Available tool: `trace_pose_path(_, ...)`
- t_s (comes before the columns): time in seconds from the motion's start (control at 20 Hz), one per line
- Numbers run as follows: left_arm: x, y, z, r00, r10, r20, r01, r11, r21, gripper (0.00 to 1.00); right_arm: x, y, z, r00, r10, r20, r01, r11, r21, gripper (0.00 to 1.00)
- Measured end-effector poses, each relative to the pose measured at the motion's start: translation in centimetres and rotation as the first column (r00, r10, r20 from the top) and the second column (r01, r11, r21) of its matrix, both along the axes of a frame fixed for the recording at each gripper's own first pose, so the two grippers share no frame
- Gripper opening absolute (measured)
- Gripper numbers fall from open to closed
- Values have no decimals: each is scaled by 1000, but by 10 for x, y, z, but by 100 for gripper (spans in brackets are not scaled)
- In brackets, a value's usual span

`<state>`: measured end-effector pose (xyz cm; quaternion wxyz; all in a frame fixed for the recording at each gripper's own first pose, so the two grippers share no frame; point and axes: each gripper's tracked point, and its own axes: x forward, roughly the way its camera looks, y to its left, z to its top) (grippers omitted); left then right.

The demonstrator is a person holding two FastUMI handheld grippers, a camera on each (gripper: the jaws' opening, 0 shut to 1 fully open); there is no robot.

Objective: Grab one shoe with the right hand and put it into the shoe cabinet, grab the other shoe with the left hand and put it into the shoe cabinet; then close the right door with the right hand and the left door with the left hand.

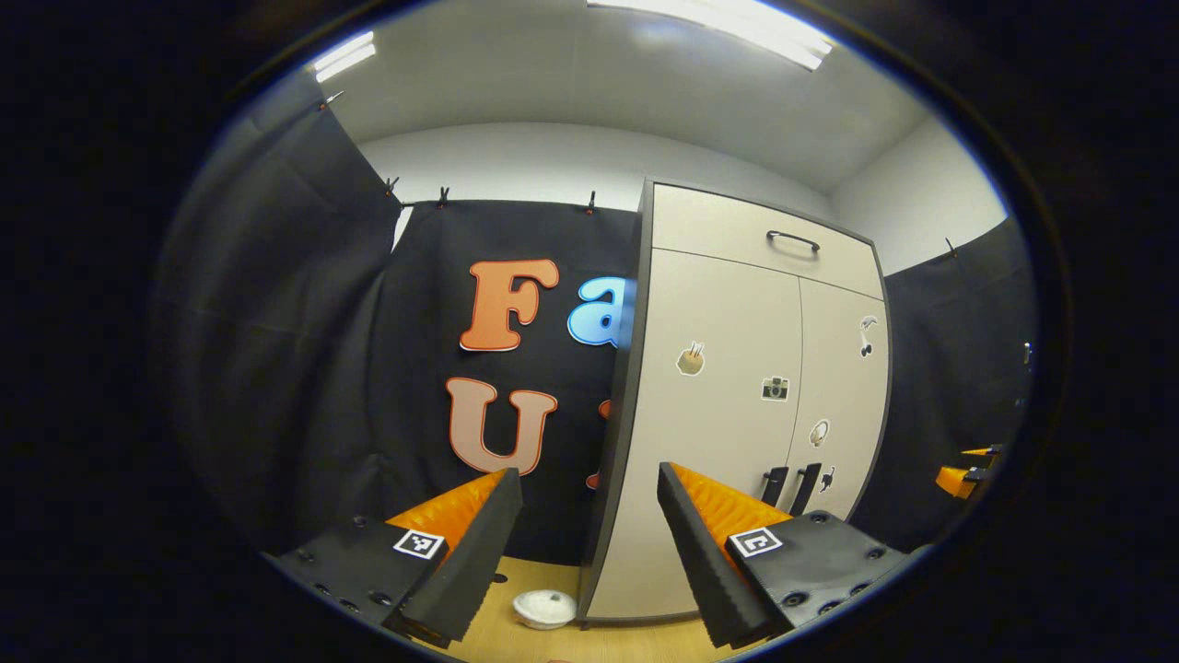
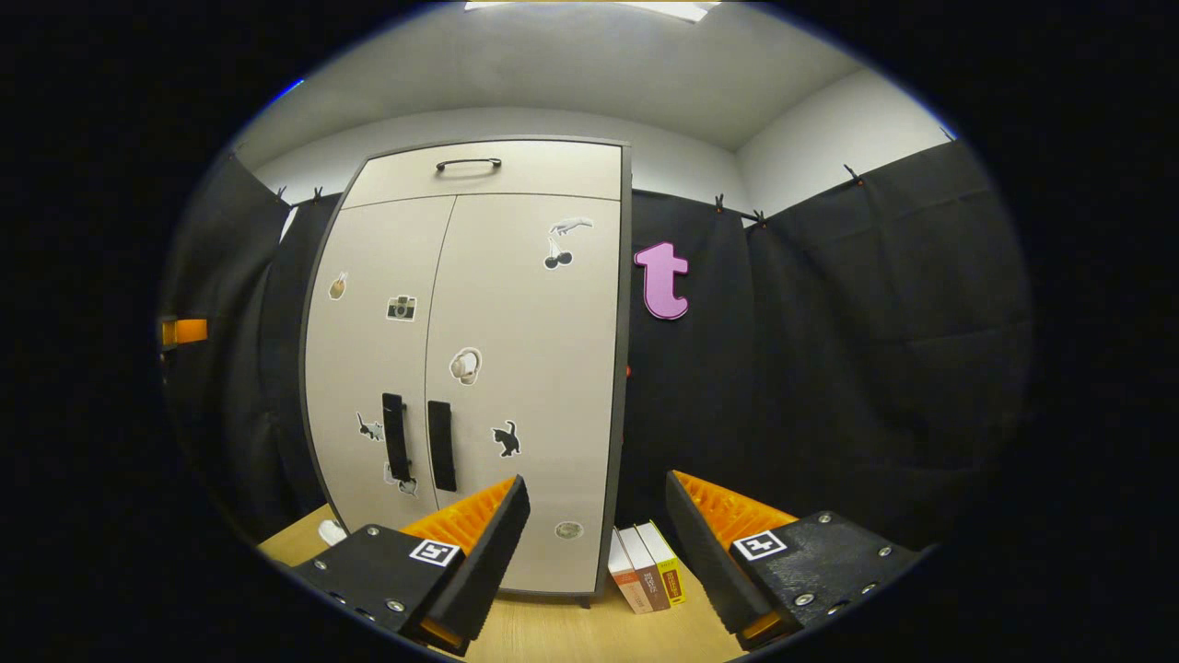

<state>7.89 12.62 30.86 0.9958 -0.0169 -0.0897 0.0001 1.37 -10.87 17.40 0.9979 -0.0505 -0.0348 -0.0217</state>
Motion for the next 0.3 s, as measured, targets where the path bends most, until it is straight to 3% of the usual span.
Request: trace_pose_path(0.3,5,-31,3,1000,-23,0,23,1000,-1,96,-2,-20,-1,1000,-9,-5,9,1000,10,92)
